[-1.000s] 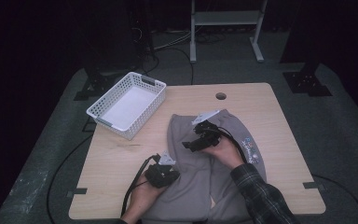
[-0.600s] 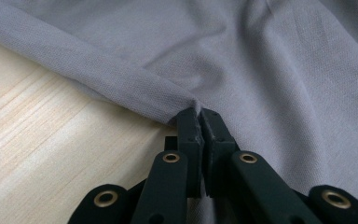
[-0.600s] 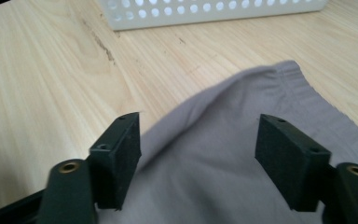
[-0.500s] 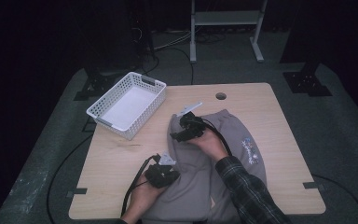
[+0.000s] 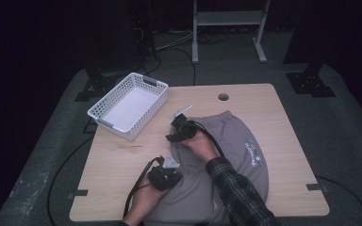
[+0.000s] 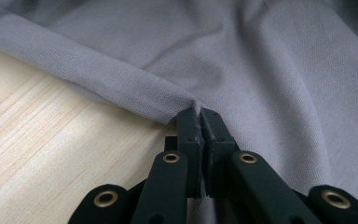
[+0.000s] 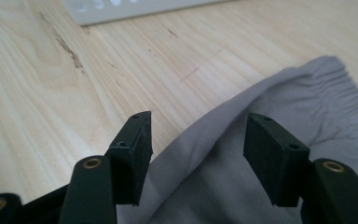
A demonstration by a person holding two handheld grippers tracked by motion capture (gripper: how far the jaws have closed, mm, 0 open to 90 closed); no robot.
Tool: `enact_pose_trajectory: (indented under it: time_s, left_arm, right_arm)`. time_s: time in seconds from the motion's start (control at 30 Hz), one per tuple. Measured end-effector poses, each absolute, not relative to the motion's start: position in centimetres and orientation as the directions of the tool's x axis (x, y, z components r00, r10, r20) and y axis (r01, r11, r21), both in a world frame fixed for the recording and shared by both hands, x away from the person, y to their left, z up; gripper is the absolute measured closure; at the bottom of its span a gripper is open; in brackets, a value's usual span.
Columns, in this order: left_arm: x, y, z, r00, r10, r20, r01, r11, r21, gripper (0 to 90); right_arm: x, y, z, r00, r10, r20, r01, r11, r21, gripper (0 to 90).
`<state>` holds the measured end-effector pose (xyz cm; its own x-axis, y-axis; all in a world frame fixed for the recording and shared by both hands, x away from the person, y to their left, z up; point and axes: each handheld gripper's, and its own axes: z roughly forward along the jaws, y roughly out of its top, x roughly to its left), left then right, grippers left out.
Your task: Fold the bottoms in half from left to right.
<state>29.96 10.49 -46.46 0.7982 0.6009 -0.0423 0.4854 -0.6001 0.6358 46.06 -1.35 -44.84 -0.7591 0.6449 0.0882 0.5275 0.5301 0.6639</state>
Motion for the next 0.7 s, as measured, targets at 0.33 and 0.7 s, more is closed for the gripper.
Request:
enact_pose_trajectory:
  time_s: [0.33, 0.7]
  left_arm:
    - [29.9, 10.4, -46.5, 0.798, 0.601, -0.041, 0.484, -0.600, 0.637, 87.5]
    - [29.9, 10.6, -45.6, 0.799, 0.599, -0.057, 0.483, -0.582, 0.655, 88.8]
  right_arm:
    - [46.2, -0.7, -46.5, -0.759, 0.651, 0.029, 0.511, 0.567, 0.647, 65.2]
    - [46.3, -2.1, -45.0, -0.760, 0.645, 0.081, 0.512, 0.517, 0.686, 88.0]
